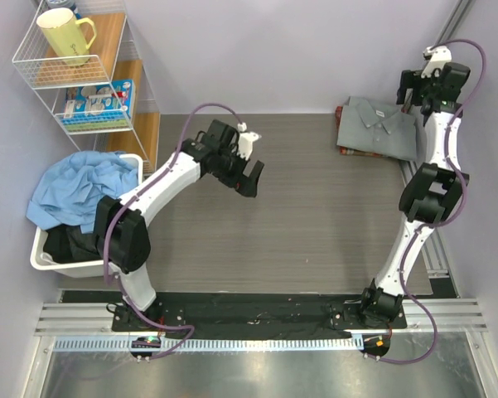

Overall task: Fold and stack the long sleeve shirts
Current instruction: Neatly place the folded shirt to the corner

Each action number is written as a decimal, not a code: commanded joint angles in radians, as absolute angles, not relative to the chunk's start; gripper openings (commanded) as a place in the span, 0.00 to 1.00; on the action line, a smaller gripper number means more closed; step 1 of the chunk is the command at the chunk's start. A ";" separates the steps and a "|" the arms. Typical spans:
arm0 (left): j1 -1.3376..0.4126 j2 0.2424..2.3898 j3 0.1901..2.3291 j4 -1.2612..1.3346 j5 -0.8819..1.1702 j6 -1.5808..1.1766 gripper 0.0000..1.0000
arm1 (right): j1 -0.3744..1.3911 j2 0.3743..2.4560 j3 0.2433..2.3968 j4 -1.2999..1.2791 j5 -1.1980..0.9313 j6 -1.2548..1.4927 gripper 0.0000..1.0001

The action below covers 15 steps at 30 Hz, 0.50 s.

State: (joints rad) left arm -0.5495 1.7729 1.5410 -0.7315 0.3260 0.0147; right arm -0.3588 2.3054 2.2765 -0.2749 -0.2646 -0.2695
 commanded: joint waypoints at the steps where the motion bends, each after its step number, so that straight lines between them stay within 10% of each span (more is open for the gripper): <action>1: -0.497 1.798 1.708 -0.816 0.338 -0.049 1.00 | -0.266 2.057 2.147 -0.435 -0.330 -0.249 1.00; 15: -0.416 1.620 1.545 -0.804 0.207 -0.038 1.00 | -0.014 1.525 1.318 -0.519 -0.420 -0.160 1.00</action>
State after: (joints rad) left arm -0.4286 1.7237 1.6283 -0.8059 0.2539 -0.0307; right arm -0.0059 1.6447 1.4250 -0.5060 -0.4076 -0.1879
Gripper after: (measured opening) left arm 0.996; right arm 0.996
